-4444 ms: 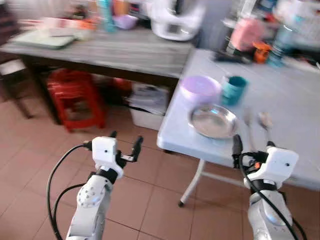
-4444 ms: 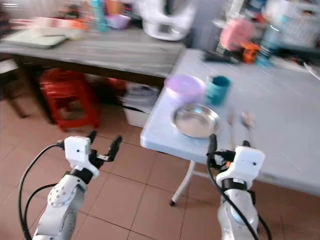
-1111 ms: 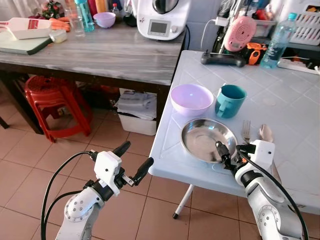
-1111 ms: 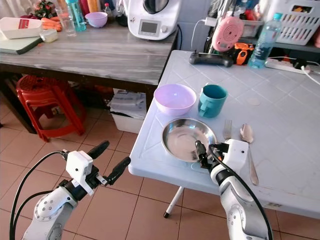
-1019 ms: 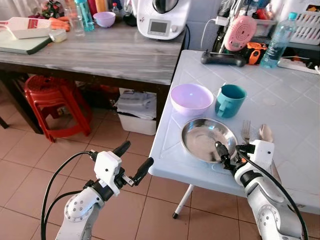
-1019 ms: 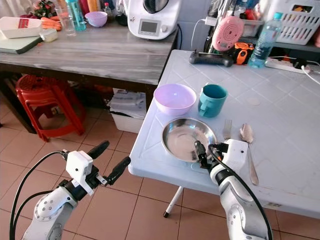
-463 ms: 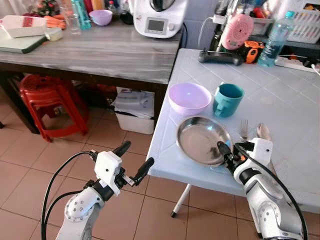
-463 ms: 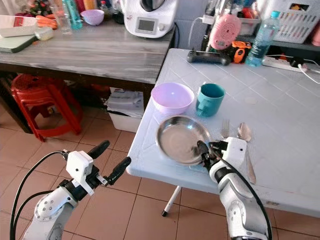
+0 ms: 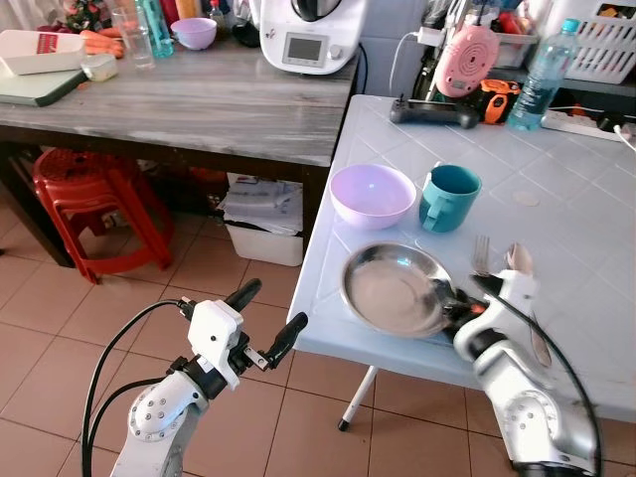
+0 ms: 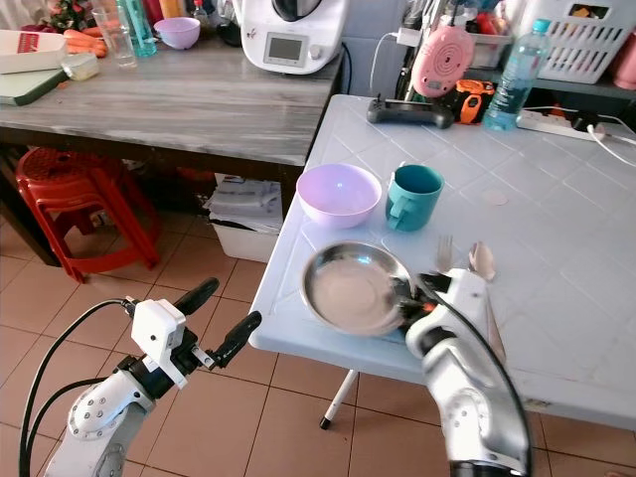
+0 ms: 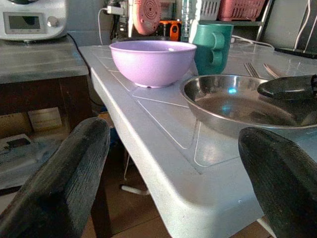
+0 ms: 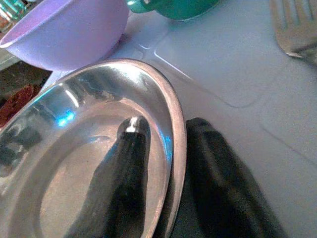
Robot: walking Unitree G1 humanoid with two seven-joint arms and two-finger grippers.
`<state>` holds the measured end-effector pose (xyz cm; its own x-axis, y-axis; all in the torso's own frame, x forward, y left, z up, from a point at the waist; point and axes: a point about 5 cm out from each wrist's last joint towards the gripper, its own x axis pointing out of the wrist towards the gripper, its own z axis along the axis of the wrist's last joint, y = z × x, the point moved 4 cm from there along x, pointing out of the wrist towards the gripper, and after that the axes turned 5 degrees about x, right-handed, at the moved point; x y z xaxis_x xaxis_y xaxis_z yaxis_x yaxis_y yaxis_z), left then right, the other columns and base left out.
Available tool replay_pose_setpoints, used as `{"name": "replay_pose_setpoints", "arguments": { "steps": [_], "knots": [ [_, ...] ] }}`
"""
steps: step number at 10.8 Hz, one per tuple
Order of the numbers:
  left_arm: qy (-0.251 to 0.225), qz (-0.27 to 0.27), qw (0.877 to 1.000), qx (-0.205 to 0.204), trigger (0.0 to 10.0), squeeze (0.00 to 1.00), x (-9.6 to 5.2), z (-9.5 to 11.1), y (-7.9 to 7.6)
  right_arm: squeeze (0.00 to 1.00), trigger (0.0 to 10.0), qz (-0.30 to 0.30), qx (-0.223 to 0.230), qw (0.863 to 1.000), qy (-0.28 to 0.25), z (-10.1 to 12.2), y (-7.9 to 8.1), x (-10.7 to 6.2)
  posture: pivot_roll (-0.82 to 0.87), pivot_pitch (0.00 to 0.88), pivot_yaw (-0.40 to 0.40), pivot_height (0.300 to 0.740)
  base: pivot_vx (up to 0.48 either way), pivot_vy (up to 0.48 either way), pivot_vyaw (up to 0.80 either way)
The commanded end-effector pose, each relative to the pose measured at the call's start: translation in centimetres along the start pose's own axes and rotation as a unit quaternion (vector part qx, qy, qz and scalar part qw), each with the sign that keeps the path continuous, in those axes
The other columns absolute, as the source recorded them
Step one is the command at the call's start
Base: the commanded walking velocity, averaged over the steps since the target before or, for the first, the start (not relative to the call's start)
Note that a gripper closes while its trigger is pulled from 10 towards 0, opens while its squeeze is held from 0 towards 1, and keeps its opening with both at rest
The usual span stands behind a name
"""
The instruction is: Setting the table
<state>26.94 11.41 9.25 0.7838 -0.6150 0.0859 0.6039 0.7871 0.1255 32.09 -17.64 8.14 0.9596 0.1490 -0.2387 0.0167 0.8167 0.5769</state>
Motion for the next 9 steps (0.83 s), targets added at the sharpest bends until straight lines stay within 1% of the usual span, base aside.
{"name": "replay_pose_setpoints", "arguments": {
  "steps": [1, 2, 3, 4, 5, 6, 7, 8, 9],
  "knots": [
    [-0.002, -0.007, 1.0, 0.009, 10.0, 0.0, -0.2, 0.2, -0.1, 0.0, 0.0, -0.025, 0.022, 0.999, 0.033, -1.6, -1.0, -0.2, 0.09, 0.075, -0.017, 0.74, 0.0, 0.0, 0.0],
    [-0.002, -0.007, 1.0, 0.009, 10.0, 0.0, -0.3, 0.2, -0.1, 0.0, 0.0, -0.022, 0.04, 0.998, 0.036, -1.6, -0.3, -0.1, 0.09, 0.074, -0.017, 0.74, 0.0, 0.0, 0.0],
    [-0.001, -0.009, 1.0, 0.009, 10.0, 0.0, -0.3, 0.2, -0.1, 0.0, 5.6, -0.018, 0.038, 0.998, 0.04, -1.7, -0.1, 0.0, 0.09, 0.075, -0.018, 0.74, 0.0, 0.0, 0.0],
    [-0.001, -0.009, 1.0, 0.009, 10.0, 0.0, -0.3, 0.2, -0.1, 0.0, 10.0, -0.019, 0.037, 0.998, 0.047, -1.8, 0.0, 0.0, 0.09, 0.075, -0.018, 0.74, 0.0, 0.0, 0.0],
    [-0.002, -0.009, 1.0, 0.008, 10.0, 0.0, -0.2, 0.3, -0.1, 0.0, 10.0, -0.023, 0.033, 0.998, 0.056, -2.2, -0.2, 0.0, 0.09, 0.075, -0.018, 0.74, 0.0, 0.0, 0.0],
    [-0.002, -0.009, 1.0, 0.008, 10.0, 0.0, -0.3, 0.3, -0.1, 0.0, 10.0, -0.021, 0.028, 0.997, 0.065, -2.5, -0.1, -0.2, 0.09, 0.08, -0.018, 0.74, 0.0, 0.0, 0.0],
    [-0.002, -0.01, 1.0, 0.007, 10.0, 0.0, -0.3, 0.4, -0.2, 0.0, 9.3, -0.03, 0.024, 0.997, 0.072, -2.9, -0.3, -0.4, 0.09, 0.078, -0.018, 0.74, 0.0, 0.0, 0.0],
    [-0.002, -0.01, 1.0, 0.007, 10.0, 0.0, -0.2, 0.4, -0.2, 0.0, 0.0, -0.032, 0.027, 0.997, 0.069, -2.9, -0.4, -0.4, 0.09, 0.078, -0.018, 0.74, 0.0, 0.0, 0.0],
    [-0.004, -0.001, 1.0, 0.009, 10.0, 0.0, -0.2, 0.4, 0.0, 0.0, 0.0, -0.031, 0.014, 0.998, 0.06, -2.6, 0.0, -0.5, 0.08, 0.073, -0.016, 0.74, 0.0, 0.0, 0.0]
  ]
}}
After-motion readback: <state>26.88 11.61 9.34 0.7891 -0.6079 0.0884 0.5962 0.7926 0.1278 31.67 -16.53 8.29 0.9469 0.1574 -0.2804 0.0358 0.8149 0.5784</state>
